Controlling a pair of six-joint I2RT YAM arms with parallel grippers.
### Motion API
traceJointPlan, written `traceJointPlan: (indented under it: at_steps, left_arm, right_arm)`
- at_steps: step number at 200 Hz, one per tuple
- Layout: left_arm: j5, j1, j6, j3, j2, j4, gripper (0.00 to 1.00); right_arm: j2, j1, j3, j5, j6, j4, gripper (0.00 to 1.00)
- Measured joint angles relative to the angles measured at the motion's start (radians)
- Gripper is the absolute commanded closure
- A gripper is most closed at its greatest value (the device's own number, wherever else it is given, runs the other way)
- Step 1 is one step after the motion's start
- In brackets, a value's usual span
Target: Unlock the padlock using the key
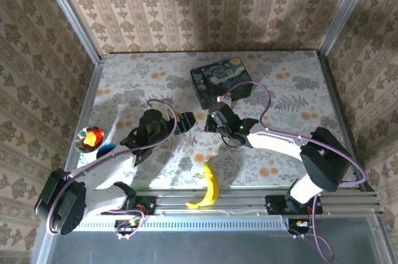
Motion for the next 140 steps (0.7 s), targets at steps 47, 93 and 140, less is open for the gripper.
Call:
traceJointPlan:
  at_steps: [47, 93, 140]
  left_arm:
    - [0.026, -0.005, 0.004, 0.005, 0.032, 0.009, 0.30]
    - [0.027, -0.006, 0.049, -0.056, 0.035, 0.070, 0.37]
    - [0.024, -0.084, 0.211, -0.114, 0.057, 0.184, 0.45]
  right_arm:
    - [0.000, 0.000, 0.000, 0.026, 0.015, 0.009, 1.00]
    - [-0.032, 0.000, 0.000, 0.056, 0.089, -0.032, 1.00]
    - [-0.098, -0.018, -0.002, 0.058, 0.179, -0.056, 1.00]
